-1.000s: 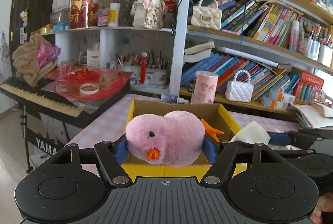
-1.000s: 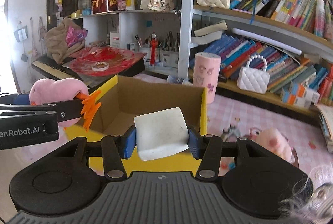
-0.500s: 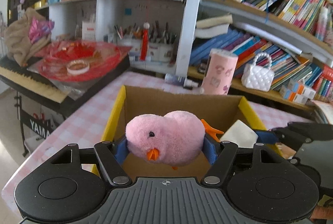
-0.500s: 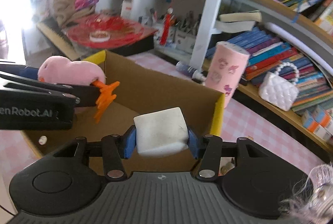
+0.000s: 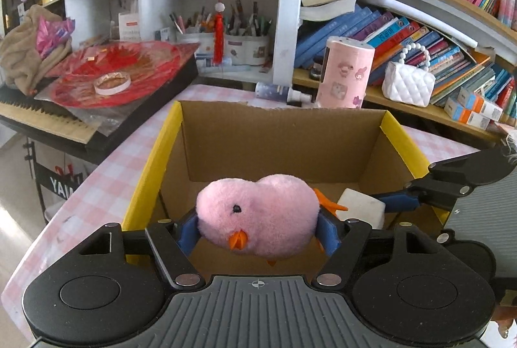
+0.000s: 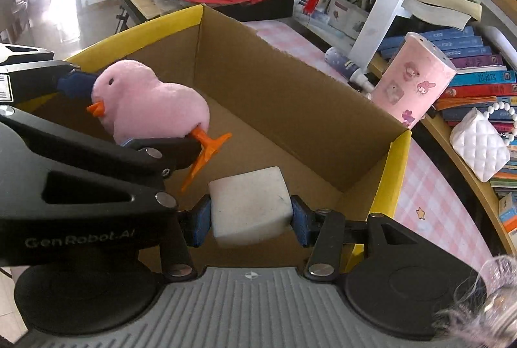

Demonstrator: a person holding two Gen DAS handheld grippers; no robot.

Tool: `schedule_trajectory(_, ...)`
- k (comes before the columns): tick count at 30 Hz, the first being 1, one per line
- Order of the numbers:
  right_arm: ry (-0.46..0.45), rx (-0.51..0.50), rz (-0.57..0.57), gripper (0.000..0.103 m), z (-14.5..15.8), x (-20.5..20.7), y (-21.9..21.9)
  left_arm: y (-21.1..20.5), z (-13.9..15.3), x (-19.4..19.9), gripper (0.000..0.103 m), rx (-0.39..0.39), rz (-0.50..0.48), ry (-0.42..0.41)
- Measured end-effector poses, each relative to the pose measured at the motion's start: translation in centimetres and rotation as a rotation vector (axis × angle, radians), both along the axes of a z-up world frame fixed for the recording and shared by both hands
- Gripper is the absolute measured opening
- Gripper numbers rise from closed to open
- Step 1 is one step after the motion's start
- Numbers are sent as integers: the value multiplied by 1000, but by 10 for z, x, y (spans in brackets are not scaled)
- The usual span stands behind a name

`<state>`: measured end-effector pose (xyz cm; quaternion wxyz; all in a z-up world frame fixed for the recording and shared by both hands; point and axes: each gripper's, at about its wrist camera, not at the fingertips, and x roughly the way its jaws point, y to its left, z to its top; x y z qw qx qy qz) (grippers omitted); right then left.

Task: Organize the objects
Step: 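Open the left tool to drop the chick into the box while the right tool releases the block, then withdraw both tools from the box back toward the remaining items on the table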

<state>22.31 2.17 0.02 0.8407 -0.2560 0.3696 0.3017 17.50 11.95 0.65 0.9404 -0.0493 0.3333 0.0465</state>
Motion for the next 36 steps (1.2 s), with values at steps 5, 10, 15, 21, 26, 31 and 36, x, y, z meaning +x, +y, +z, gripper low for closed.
schedule_trajectory(5,-100,86,-7,63,7,-10,-10,4,10,-13,87,-17,29,-68)
schedule_trajectory(10,-192,166,-61,65,17,-26,-22,4,31,-35,87,-16,50,-148)
schedule_trajectory(15,-260,255,-116,67,39,-53,-37,8,46,-63,89,-53,85,-203)
schedule_trajectory(21,-294,321,-223,70,52,-88,-57,7,48,-98,89,-52,115,-232)
schedule_trajectory(26,-292,333,-332,69,44,-116,-71,7,37,-120,89,-48,116,-202)
schedule_trajectory(31,-213,296,-388,69,20,-137,-74,8,22,-125,89,-56,90,-120)
schedule_trajectory(36,-159,246,-401,69,6,-147,-68,9,13,-130,89,-58,60,-60)
